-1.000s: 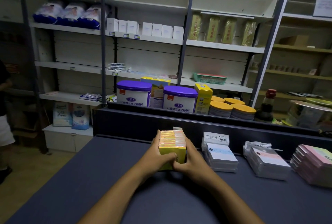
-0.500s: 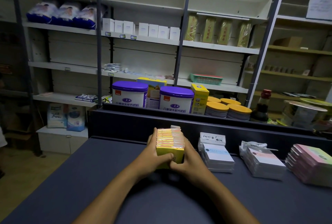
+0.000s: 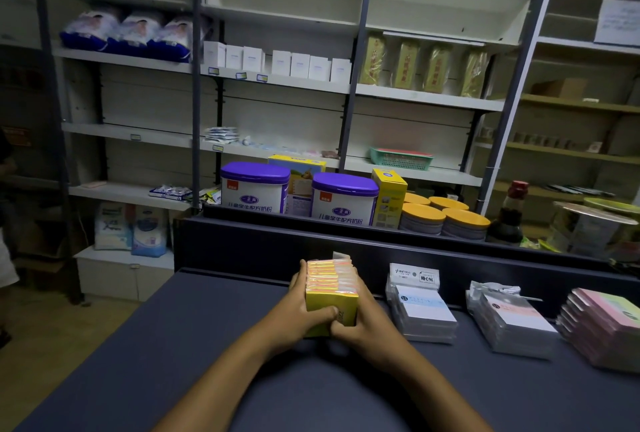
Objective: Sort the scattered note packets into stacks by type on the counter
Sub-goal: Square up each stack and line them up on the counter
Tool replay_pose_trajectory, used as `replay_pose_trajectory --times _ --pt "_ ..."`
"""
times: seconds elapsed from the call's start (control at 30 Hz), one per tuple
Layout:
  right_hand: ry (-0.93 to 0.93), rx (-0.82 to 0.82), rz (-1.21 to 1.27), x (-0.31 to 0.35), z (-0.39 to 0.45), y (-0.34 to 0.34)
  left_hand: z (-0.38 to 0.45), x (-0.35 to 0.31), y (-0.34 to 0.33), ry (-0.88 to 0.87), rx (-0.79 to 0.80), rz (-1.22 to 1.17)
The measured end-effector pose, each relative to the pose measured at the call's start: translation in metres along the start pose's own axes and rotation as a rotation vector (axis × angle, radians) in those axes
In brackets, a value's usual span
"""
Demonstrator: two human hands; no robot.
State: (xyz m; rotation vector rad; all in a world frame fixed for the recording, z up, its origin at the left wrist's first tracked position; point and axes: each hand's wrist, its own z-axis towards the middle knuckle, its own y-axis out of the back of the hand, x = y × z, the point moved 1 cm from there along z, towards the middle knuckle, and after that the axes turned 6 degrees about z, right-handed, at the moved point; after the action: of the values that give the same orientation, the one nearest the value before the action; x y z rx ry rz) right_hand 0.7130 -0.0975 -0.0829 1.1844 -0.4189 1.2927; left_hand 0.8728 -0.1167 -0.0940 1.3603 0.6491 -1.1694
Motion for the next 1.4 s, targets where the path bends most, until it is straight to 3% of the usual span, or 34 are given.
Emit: replay_pose_trajectory --times 0.2,0.47,0.6,0.77,1.1,1.4 --pt "-0.061 -0.018 0.072 -0.006 0.000 0.004 -0.003 -0.008 0.007 -0.065 -0.062 -0.005" --pt "-0.212 -0.184 0.265 -0.003 0.010 0.012 -0.003 -0.020 0.015 -0.039 -0.236 -0.526" --pt "-0.262 -0.096 0.539 -0.009 0.011 0.002 -0.003 -0.019 0.020 -0.053 -0.151 -0.658" --pt "-0.243 -0.142 0.413 -0.014 0.009 0.011 -0.004 -0.013 0.031 -0.067 0.026 -0.409" --pt "-0.180 0.034 0.051 -0.010 0.000 0.007 -0.008 0.001 0.036 0.036 0.062 0.373" --pt "-0.139 0.009 -0.032 -0.017 0.001 0.010 -0.011 0.000 0.039 0.061 0.040 0.330"
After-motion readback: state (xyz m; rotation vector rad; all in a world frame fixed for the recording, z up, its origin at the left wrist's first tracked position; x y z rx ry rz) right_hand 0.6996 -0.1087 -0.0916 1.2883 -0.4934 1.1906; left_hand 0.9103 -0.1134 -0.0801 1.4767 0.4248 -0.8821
